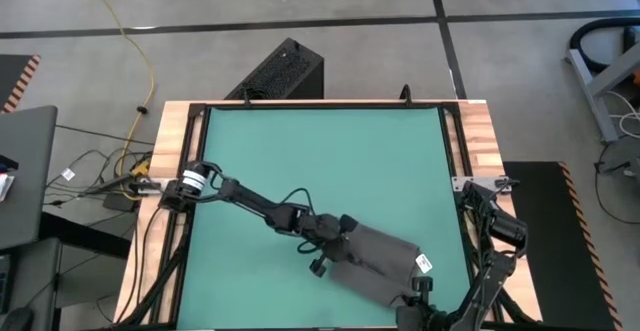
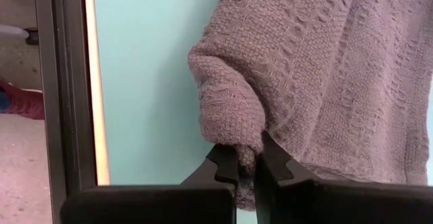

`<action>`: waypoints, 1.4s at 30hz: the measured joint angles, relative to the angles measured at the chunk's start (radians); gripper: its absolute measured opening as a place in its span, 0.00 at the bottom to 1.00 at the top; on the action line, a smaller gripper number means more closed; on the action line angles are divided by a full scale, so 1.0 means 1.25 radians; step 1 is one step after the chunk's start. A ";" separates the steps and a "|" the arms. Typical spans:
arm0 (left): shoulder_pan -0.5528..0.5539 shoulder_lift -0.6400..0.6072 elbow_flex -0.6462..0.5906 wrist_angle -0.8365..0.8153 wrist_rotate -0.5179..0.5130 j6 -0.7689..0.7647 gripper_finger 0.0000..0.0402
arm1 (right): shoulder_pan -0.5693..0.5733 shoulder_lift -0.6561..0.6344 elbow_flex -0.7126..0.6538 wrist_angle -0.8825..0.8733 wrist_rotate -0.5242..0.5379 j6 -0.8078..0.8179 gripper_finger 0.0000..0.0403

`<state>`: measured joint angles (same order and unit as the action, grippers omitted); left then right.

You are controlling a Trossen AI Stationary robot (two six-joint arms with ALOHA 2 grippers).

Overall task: Roll towel into tight, uniform cylinder
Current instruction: Roll the gray towel

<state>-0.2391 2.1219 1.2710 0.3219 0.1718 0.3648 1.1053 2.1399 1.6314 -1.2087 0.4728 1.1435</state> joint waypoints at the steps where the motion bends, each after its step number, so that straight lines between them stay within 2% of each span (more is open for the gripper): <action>1: 0.006 0.011 0.000 0.010 0.002 -0.002 0.00 | 0.000 0.000 0.000 0.001 0.000 0.000 0.07; 11: 0.007 0.057 0.004 0.022 0.031 -0.005 0.00 | 0.005 -0.001 0.000 0.007 0.014 -0.009 0.07; 19: 0.019 0.055 0.003 -0.100 0.007 -0.068 0.00 | -0.003 -0.001 0.000 -0.021 0.044 -0.041 0.07; 23: 0.036 0.052 -0.001 -0.140 0.023 -0.111 0.00 | -0.023 -0.001 0.000 -0.027 0.045 -0.075 0.07; 29: 0.040 0.009 -0.075 -0.141 0.019 -0.150 0.00 | -0.051 -0.002 -0.006 -0.007 0.041 -0.085 0.07; 36: 0.039 -0.070 -0.217 -0.015 -0.006 -0.221 0.00 | -0.061 -0.002 -0.019 0.038 0.000 0.026 0.07; 42: 0.023 -0.090 -0.241 -0.003 -0.050 -0.236 0.00 | -0.088 -0.029 -0.019 0.068 -0.044 0.057 0.07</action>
<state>-0.2098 2.0094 0.9699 0.3176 0.1088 0.0699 0.9948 2.1032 1.6081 -1.1233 0.4180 1.2153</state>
